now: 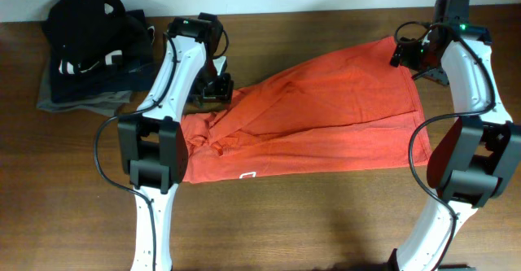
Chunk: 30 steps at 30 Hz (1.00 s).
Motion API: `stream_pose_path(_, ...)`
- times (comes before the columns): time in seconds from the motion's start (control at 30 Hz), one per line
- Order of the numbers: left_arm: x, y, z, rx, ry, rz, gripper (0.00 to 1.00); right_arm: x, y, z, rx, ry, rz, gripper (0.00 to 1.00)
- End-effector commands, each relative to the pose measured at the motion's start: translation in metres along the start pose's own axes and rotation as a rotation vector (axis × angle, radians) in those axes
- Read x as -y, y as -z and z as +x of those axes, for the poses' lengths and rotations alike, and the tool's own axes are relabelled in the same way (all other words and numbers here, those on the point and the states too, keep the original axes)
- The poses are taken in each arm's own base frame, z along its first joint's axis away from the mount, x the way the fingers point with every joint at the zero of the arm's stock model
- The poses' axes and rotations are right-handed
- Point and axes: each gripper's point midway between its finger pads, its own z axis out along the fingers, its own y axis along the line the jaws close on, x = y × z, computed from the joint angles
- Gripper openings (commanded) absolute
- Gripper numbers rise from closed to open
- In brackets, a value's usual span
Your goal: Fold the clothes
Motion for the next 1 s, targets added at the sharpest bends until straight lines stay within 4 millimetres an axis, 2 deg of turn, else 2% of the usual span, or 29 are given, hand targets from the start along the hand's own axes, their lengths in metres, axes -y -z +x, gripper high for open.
stream_pose_path(0.0,0.008,-0.011,-0.002,-0.027,0.0,0.068,0.62,0.002,0.002,-0.006,0.018,0.007,0.012,0.99)
stream_pose_path(0.13,0.02,-0.025,-0.001,-0.06,-0.047,0.149,0.55,0.002,0.002,-0.006,0.018,0.007,0.013,0.99)
stream_pose_path(0.2,0.028,-0.024,-0.001,-0.06,-0.081,0.194,0.53,0.002,0.002,-0.006,0.018,0.007,0.013,0.99)
stream_pose_path(0.43,0.03,-0.026,0.006,-0.089,-0.077,0.2,0.5,0.002,0.002,-0.006,0.019,0.007,0.013,0.99)
stream_pose_path(0.47,0.029,-0.025,0.006,-0.091,-0.077,0.201,0.47,0.002,0.002,-0.006,0.018,0.007,0.013,0.99)
stream_pose_path(0.7,0.03,-0.025,0.004,-0.08,-0.08,0.201,0.02,0.002,0.002,-0.006,0.019,0.007,0.013,0.99)
stream_pose_path(0.83,0.031,-0.017,0.003,-0.072,-0.081,0.202,0.0,0.002,0.002,-0.006,0.018,0.008,0.013,0.99)
stream_pose_path(0.97,0.033,0.008,0.002,-0.043,-0.088,0.2,0.0,0.002,0.002,-0.006,0.018,0.007,0.013,0.99)
